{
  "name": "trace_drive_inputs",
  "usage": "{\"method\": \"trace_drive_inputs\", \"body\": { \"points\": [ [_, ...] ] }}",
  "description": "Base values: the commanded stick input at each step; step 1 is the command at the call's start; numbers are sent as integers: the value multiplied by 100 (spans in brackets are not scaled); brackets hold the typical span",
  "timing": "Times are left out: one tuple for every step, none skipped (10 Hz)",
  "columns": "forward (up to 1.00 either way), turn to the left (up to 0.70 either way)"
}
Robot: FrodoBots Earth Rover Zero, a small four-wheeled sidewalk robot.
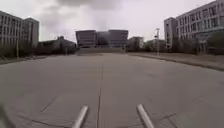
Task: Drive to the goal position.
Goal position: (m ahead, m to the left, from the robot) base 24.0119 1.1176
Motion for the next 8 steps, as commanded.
{"method": "trace_drive_inputs", "body": {
  "points": [
    [100,0],
    [100,0],
    [100,0],
    [100,0],
    [100,0],
    [100,0],
    [100,0],
    [100,-26]
  ]
}}
